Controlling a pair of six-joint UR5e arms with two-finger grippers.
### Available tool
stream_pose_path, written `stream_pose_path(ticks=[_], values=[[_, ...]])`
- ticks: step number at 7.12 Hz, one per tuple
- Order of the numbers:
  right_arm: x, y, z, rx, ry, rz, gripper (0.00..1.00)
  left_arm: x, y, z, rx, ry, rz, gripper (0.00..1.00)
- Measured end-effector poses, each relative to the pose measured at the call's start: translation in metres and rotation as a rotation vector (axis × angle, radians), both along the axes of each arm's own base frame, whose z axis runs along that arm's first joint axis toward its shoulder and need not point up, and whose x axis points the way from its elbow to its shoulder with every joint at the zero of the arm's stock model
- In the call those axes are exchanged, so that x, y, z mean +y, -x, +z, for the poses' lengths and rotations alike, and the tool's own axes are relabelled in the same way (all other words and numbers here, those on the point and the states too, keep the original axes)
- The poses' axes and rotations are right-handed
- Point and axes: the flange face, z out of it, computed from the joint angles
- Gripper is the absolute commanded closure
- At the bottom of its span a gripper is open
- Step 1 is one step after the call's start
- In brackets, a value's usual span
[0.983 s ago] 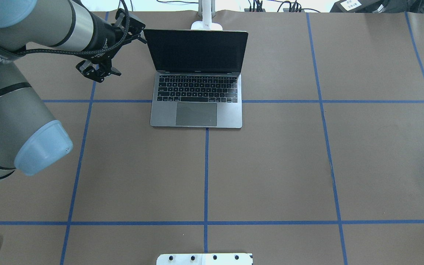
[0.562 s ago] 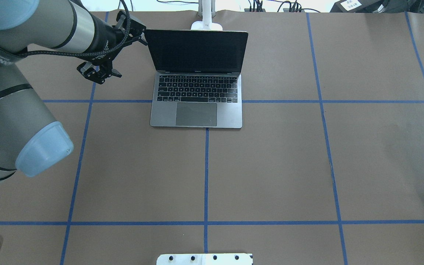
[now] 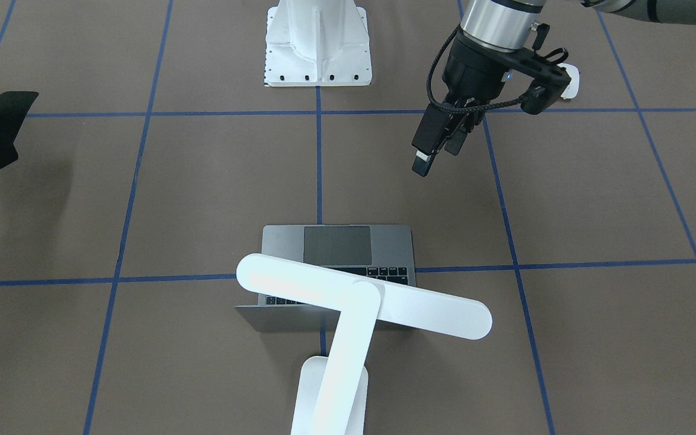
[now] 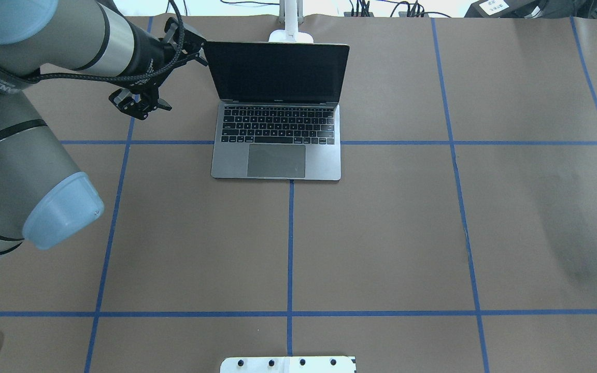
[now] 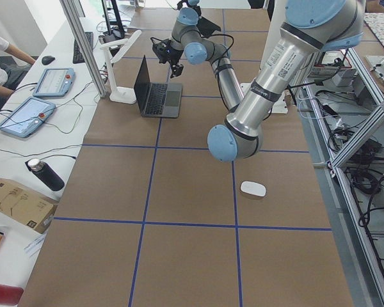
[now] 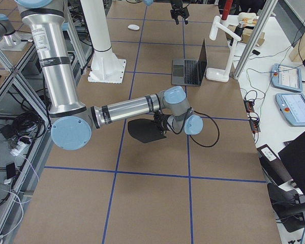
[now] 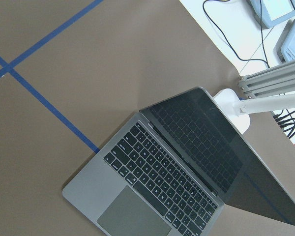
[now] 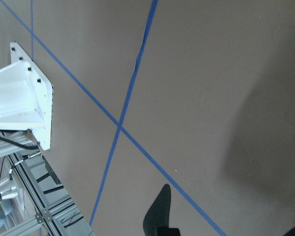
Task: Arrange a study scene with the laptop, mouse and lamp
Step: 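Carry the black mouse pad with the right gripper toward the laptop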
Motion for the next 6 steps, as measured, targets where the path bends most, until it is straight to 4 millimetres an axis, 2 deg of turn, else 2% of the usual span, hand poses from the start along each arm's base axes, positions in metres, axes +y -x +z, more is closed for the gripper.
stream_pose_path(ticks=[1,2,4,6], values=[[-0.021,0.011,-0.022,0.012,0.036,0.039,1.00,-0.001,-0.001,0.002,-0.004,0.004,0.000,0.01],[-0.040,0.030,-0.036,0.017,0.073,0.068,1.00,-0.001,-0.001,0.004,-0.007,0.007,0.000,0.01],[-0.064,0.082,-0.061,0.044,0.114,0.063,1.00,-0.002,-0.002,0.006,-0.009,0.010,0.001,0.01],[-0.091,0.138,-0.075,0.040,0.116,0.041,1.00,-0.002,-0.002,0.007,-0.010,0.011,0.000,0.01]])
